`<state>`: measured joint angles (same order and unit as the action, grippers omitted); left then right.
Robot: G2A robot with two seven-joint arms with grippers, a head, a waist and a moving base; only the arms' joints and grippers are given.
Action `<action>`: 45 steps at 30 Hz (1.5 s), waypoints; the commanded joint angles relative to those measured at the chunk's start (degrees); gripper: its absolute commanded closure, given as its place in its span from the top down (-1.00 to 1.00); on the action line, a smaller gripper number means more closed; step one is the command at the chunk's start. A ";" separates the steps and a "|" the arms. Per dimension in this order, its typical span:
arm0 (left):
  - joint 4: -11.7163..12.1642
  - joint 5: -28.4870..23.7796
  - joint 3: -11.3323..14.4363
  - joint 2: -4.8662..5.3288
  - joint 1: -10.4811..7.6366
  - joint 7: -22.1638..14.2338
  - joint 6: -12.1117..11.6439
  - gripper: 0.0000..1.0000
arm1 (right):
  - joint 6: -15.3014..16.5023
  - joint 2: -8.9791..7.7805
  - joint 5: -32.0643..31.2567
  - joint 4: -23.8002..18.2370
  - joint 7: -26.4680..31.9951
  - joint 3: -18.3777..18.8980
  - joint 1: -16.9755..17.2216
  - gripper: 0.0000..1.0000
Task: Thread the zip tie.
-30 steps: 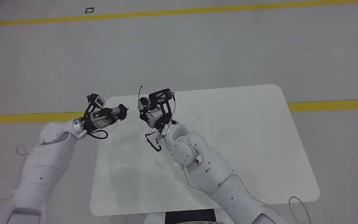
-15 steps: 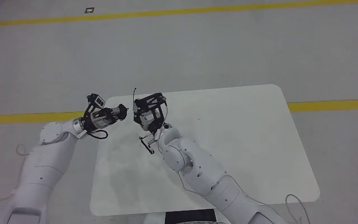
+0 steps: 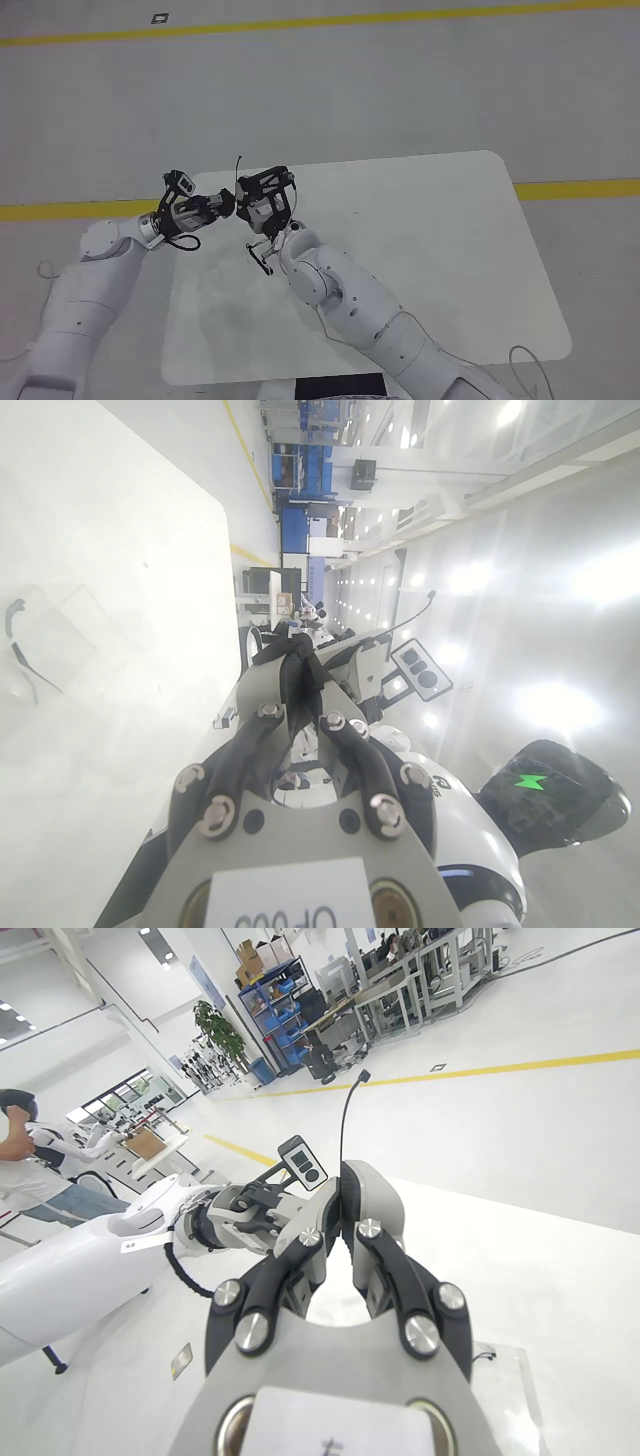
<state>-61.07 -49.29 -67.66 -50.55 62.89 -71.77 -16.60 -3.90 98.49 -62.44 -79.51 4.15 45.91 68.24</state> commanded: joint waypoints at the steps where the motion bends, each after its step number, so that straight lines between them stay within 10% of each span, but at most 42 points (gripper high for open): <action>1: -0.38 0.12 0.00 -0.05 0.15 0.31 0.06 -1.00 | 0.00 0.00 0.00 0.00 0.00 0.00 0.00 -1.00; 45: -0.63 0.19 -0.10 -0.08 0.27 0.48 0.06 -1.00 | -6.77 0.90 -6.89 0.52 -1.07 -1.81 0.64 -1.00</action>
<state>-61.70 -49.10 -67.75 -50.63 63.16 -71.28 -16.55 -10.71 99.36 -69.34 -79.03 3.14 44.08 68.90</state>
